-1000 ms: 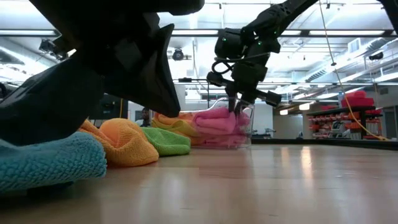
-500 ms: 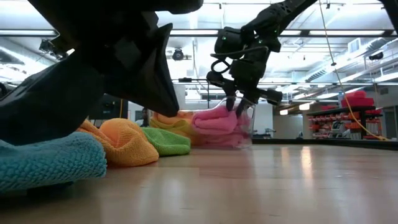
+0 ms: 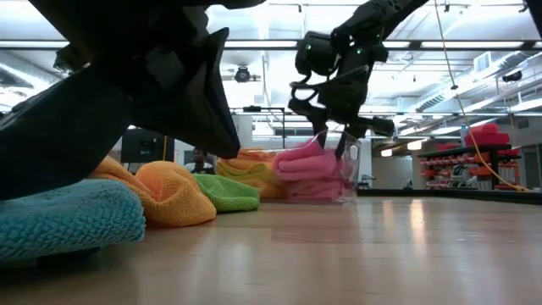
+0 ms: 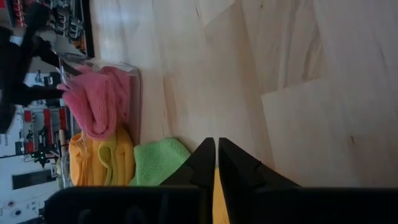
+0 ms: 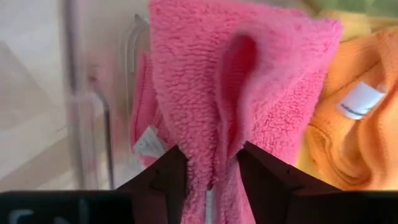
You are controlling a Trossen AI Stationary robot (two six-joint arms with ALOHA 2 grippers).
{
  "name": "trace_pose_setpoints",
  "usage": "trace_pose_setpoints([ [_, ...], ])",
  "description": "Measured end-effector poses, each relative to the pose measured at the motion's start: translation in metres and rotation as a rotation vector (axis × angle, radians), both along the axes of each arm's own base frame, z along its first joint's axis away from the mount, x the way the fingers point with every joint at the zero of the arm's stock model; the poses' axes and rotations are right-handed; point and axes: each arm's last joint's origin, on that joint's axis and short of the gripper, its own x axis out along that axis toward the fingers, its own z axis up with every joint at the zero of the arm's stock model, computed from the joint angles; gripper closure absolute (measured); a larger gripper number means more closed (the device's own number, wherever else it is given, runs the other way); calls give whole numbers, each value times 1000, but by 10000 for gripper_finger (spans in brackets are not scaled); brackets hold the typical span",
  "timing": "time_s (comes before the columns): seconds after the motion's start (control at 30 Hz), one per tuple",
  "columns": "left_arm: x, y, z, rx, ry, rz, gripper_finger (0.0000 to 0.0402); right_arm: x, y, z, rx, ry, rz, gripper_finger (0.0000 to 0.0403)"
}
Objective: Fold microfiber towels
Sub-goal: Put the pink microfiber cloth into the transparent bin
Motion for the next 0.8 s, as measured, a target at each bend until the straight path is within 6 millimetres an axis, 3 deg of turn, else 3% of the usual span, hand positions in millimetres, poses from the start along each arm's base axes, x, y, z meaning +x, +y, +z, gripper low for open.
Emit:
trace_pose_setpoints([
  [0.43, -3, -4, 0, -13, -17, 5, 394, -23, 8, 36, 26, -32, -116, 251],
  [0.53, -3, -4, 0, -23, -30, 15, 388, -25, 8, 50, 88, -136, -267, 252],
  [0.67, -3, -4, 0, -27, -35, 20, 371, -22, 6, 62, 231, -293, -606, 271],
  [0.8, -2, -3, 0, -26, -33, 19, 369, -17, 5, 58, 371, -255, -869, 313],
])
